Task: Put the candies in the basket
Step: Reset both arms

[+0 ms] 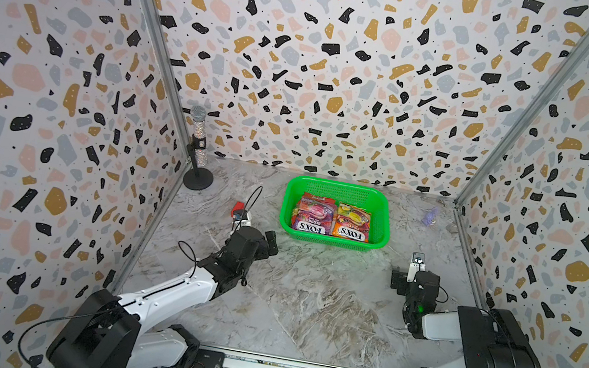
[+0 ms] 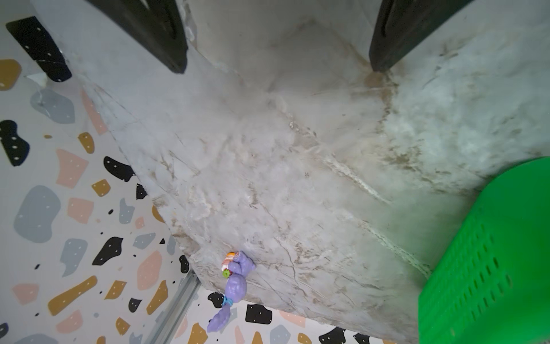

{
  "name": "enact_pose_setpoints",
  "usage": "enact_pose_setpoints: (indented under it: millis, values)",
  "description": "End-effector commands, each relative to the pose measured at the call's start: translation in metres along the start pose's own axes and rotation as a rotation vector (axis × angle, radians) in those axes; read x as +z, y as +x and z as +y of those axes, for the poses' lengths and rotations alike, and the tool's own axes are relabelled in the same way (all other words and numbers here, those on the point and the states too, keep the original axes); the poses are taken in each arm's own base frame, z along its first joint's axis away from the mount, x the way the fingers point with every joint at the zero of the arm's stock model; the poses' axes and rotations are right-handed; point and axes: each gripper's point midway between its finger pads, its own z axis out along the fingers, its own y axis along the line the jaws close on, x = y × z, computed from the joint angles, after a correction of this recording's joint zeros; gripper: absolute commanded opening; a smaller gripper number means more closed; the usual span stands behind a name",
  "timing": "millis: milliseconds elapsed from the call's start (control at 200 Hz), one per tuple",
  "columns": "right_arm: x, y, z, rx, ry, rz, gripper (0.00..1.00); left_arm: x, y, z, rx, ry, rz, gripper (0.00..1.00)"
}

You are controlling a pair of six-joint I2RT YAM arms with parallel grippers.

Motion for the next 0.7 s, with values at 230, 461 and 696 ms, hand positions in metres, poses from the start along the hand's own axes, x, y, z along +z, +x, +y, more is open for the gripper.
enact_pose_setpoints:
  millis: [230, 461, 696]
  values:
    - [0.003, -0.032, -0.008, 0.053, 0.036, -0.092, 1.00, -0.010, -0.022, 0.004, 0.098, -0.036, -0.094, 1.00]
    - [0.002, -0.032, -0.009, 0.055, 0.038, -0.094, 1.00, -0.016, -0.033, -0.002, 0.309, -0.055, -0.147, 1.00]
    - [0.002, -0.033, -0.009, 0.056, 0.040, -0.094, 1.00, -0.020, -0.071, 0.026, 0.515, -0.363, -0.238, 1.00]
